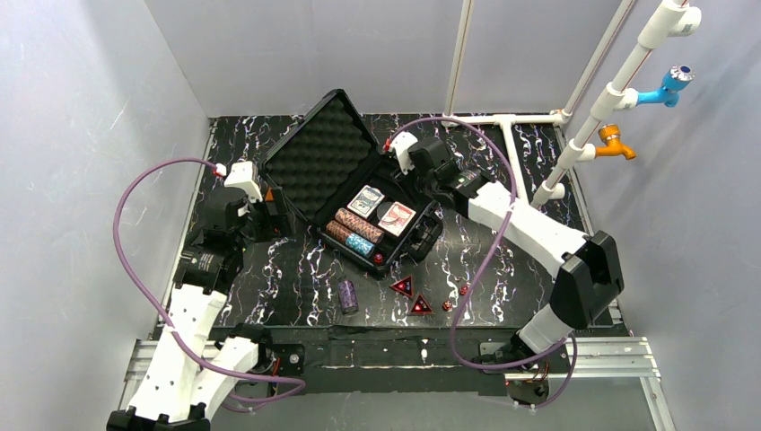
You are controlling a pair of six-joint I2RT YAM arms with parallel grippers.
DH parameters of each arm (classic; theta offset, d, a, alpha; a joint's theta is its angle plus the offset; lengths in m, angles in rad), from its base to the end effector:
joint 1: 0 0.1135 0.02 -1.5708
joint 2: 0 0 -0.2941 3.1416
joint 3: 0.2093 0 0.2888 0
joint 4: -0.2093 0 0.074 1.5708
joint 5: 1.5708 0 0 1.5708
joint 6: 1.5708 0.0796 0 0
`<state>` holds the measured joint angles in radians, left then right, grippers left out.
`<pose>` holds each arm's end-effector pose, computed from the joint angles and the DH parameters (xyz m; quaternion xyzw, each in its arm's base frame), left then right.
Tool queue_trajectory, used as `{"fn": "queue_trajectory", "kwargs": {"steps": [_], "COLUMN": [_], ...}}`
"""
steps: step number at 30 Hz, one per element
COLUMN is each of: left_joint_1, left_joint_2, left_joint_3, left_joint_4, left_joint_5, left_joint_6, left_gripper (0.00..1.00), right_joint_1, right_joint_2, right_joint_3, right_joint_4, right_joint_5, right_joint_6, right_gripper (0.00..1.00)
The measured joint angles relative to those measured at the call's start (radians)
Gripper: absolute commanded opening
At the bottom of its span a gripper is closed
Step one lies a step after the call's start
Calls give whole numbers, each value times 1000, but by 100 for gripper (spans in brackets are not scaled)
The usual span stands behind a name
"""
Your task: Pack up texas hold em set
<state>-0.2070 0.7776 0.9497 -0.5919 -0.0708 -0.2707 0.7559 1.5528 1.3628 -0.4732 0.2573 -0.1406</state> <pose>0.2150 -0.0394 0.3648 -0.0459 0.8374 -0.0998 0.5355 0.3213 0.2750 0.3202 -0.3356 0.8277 0.0218 0.4493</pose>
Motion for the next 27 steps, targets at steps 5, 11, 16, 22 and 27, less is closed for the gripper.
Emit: {"fn": "queue_trajectory", "kwargs": {"steps": [5, 11, 16, 22, 27], "left_joint_1": [0, 0, 0, 0, 0], "left_joint_2": [3, 11, 15, 15, 15], "left_joint_3": [0, 0, 0, 0, 0], "left_joint_4": [0, 0, 0, 0, 1], "left_joint_5": [1, 2, 2, 2, 2], "left_joint_6": [0, -1, -1, 0, 0], "left_gripper": [85, 85, 85, 85, 85], "right_joint_1": [-47, -82, -113, -147, -156], "right_joint_2": [81, 160, 230, 359, 459], "right_joint_3": [48, 123, 200, 336, 432], "right_joint_4": [2, 0, -7, -56, -95], "right_joint_5": [-82, -175, -239, -300, -332], "right_joint_6": [-61, -130, -167, -207, -230], "right_gripper": [1, 1, 1, 1, 1]}}
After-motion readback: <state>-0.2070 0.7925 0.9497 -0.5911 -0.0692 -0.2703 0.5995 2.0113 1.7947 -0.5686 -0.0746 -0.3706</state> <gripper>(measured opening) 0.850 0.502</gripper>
